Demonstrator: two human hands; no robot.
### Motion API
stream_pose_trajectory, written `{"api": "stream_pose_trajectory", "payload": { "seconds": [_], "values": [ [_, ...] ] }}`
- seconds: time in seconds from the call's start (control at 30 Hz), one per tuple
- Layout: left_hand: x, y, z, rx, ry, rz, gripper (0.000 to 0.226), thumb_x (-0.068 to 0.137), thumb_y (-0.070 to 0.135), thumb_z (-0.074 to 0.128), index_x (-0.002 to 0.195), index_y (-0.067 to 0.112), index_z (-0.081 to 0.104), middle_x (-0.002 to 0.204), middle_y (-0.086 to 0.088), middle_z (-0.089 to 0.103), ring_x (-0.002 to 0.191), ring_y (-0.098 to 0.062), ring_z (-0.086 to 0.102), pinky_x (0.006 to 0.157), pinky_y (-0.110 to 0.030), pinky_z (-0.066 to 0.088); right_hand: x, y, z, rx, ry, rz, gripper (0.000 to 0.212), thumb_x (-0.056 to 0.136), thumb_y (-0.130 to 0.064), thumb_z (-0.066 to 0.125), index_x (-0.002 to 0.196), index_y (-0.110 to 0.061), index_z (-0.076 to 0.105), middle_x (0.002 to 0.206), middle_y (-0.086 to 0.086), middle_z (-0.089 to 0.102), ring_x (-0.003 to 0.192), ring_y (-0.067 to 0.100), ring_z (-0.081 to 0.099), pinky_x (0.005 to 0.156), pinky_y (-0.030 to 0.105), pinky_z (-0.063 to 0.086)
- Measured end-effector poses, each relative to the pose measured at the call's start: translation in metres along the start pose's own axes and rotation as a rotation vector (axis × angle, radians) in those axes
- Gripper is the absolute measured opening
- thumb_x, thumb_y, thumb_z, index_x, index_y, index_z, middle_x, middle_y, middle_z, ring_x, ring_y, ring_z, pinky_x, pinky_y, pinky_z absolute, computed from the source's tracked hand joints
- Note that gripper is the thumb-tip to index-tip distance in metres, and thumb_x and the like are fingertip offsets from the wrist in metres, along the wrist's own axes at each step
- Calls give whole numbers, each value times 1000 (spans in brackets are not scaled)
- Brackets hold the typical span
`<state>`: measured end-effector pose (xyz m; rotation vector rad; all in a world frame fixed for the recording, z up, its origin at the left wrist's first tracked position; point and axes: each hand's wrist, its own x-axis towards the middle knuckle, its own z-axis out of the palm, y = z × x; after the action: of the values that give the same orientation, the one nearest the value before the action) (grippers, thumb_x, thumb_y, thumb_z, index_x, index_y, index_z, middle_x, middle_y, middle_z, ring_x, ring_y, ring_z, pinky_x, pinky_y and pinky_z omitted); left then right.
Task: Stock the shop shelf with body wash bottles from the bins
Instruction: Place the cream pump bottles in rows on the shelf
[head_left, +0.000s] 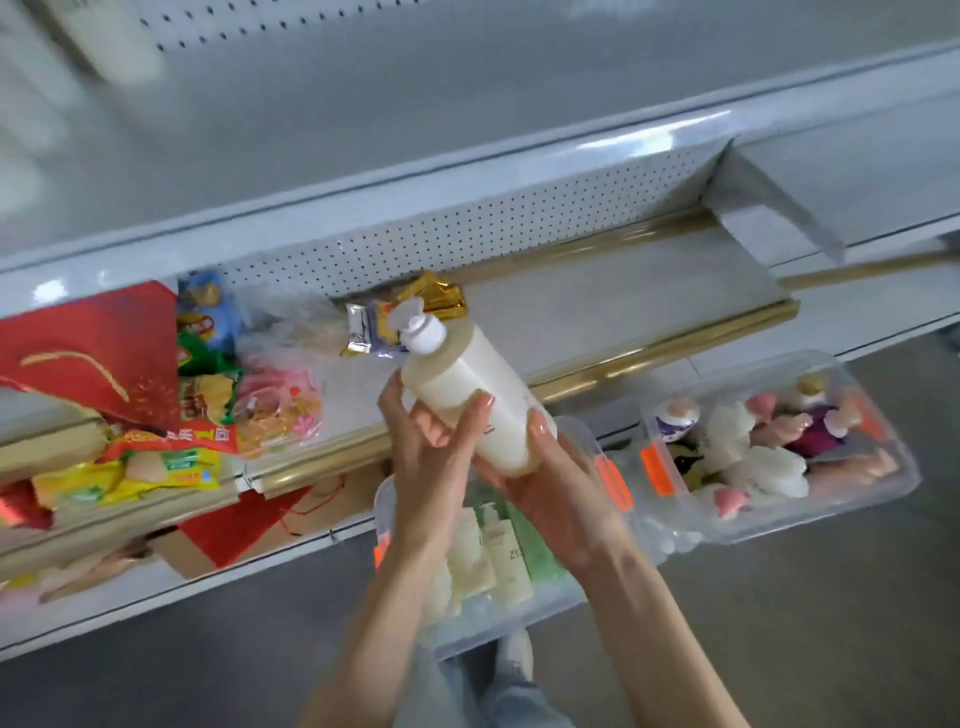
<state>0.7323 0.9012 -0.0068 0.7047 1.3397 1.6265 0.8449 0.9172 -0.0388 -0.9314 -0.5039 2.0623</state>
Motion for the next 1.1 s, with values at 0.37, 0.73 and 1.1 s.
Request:
{"api": "stream_pose_trajectory", "payload": {
  "seconds": [0.37, 0.73, 1.1],
  "values": [
    [6, 153, -43, 127, -127, 148, 62, 41, 55, 80, 92, 25, 65, 87, 9, 74, 83, -6, 69, 66, -22, 51, -52, -72, 118, -395, -314, 50, 52, 85, -50, 53, 124, -16, 59, 121, 18, 63, 105, 35, 64, 86, 42, 56],
    [53, 213, -93, 187, -64, 268, 19, 73, 11, 80, 86, 14, 66, 75, 3, 72, 69, -5, 68, 58, -17, 51, -10, -68, 220, -1134, -305, -418, 51, 64, -37, 85, 106, -31, 58, 99, -14, 70, 90, -2, 65, 72, 16, 52],
    [160, 217, -190, 309, 367, 578, 41, 81, 34, 69, 115, 18, 54, 114, 5, 59, 99, 1, 59, 90, -24, 49, 110, -33, 312, -962, -234, -377, 41, 67, -6, 84, 102, -13, 63, 87, -4, 74, 76, 7, 69, 60, 16, 52]
  ]
}}
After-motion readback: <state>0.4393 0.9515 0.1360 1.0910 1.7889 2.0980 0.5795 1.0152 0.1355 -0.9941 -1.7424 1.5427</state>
